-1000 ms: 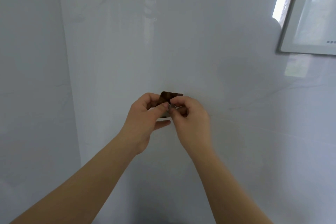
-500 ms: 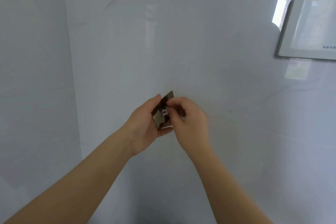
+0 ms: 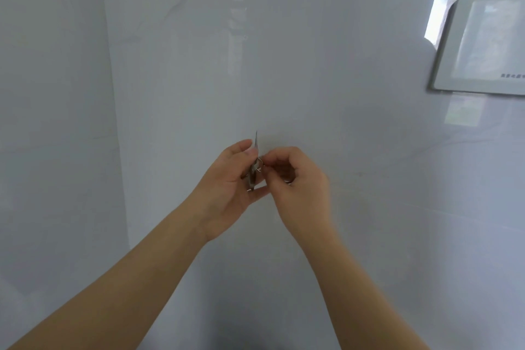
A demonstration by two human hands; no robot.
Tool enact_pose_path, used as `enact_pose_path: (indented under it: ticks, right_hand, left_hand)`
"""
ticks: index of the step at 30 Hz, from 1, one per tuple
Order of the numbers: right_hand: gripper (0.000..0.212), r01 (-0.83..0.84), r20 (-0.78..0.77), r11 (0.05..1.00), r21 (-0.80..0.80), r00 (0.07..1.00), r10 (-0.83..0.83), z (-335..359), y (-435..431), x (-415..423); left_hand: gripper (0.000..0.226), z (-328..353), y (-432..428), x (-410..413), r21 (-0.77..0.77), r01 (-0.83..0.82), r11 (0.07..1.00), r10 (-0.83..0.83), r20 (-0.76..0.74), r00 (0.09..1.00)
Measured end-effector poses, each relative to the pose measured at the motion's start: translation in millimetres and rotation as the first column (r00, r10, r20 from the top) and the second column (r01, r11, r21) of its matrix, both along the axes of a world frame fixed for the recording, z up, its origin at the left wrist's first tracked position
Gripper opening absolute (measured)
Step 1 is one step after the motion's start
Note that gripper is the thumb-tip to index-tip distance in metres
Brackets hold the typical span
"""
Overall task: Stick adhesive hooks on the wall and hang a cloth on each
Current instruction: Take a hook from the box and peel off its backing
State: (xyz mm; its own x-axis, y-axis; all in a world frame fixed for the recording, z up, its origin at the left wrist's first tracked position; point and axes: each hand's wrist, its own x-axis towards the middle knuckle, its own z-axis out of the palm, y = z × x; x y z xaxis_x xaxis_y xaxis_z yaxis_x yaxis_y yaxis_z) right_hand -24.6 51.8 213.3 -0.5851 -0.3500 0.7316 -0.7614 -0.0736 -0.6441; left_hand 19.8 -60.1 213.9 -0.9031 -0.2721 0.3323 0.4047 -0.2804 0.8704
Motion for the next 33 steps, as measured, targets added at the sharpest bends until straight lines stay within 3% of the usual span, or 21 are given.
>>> enact_pose_path:
  ticks: [5, 10, 15, 19, 24, 33]
  right_hand:
    - [0.041, -0.009, -0.045, 0.998, 0.058, 0.999, 0.012, -4, 0, 1]
    - [0.021, 0.008, -0.050, 0.998, 0.058, 0.999, -0.005, -2, 2, 0]
    - [0.024, 0.013, -0.064, 0.995, 0.103, 0.998, -0.006, -4, 1, 4]
    - [0.031, -0.038, 0.012, 0.997, 0.063, 0.999, 0.037, -4, 1, 5]
    - [0.040, -0.052, 0.038, 0.997, 0.054, 0.998, 0.050, -5, -3, 6]
    - [0.030, 0.062, -0.117, 0.969, 0.238, 0.993, -0.035, -2, -11, 2]
  left_hand:
    - [0.069, -1, 4, -2, 0.054, -0.059, 0.997, 0.061, -0.036, 0.998]
    - [0.051, -2, 11, -2, 0.091, -0.099, 0.991, 0.102, -0.032, 0.994]
    - [0.045, 0, 17, -3, 0.109, -0.148, 0.983, 0.155, -0.062, 0.986]
    - [0.043, 2, 16, -5, 0.132, -0.138, 0.982, 0.148, -0.068, 0.987]
    - [0.026, 5, 14, -10, 0.144, -0.188, 0.972, 0.203, -0.095, 0.975]
    - [0.010, 10, 18, -11, 0.259, -0.231, 0.938, 0.262, -0.095, 0.960]
